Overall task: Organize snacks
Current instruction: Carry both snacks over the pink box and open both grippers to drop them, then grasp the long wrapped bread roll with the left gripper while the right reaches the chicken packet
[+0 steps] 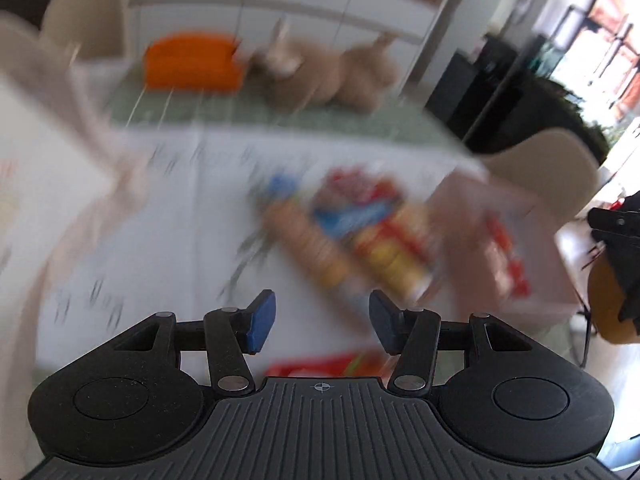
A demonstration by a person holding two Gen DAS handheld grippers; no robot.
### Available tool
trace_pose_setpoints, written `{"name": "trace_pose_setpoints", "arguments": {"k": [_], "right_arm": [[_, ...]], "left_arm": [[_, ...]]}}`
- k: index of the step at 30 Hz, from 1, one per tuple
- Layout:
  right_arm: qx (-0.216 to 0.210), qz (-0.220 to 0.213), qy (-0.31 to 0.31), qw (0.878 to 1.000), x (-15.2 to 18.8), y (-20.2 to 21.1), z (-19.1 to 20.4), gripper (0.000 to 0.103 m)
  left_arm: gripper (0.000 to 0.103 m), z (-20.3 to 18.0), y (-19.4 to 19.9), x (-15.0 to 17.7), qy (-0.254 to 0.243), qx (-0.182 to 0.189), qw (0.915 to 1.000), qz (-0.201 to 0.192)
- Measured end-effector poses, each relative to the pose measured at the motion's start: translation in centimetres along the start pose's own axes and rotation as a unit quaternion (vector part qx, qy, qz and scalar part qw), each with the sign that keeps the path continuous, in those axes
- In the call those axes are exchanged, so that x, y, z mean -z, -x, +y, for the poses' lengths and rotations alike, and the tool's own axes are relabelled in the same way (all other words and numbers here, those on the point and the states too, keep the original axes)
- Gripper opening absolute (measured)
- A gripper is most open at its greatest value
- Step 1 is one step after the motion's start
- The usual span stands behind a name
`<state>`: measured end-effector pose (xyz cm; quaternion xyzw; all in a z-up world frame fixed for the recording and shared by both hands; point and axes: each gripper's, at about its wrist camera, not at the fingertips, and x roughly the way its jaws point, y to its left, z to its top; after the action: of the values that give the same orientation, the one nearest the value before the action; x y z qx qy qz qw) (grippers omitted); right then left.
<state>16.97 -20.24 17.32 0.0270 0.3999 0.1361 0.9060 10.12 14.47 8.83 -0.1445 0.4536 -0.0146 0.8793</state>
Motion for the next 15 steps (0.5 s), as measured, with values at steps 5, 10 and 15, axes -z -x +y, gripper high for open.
{"name": "trace_pose_setpoints", "arguments": {"k": [5, 10, 15], "right_arm": [[-0.059, 0.075, 0.030, 0.995, 5.6, -2.7, 4.4, 0.074], [-0.076, 0.126, 0.010, 0.989, 10.1, -5.3, 7.5, 0.074], [-0.062, 0.131, 0.014, 0.989, 13.0, -5.0, 9.2, 0.074]], "left_arm": [[0.056, 2.3, -1.6, 2.8, 0.030, 0.006, 0.9989, 0.036], [0.056, 1.5, -1.6, 0.0, 0.045, 0.038, 0.9980, 0.024], [0.056, -1.4, -4.7, -3.5, 0.062, 0.000, 0.9980, 0.009]]}}
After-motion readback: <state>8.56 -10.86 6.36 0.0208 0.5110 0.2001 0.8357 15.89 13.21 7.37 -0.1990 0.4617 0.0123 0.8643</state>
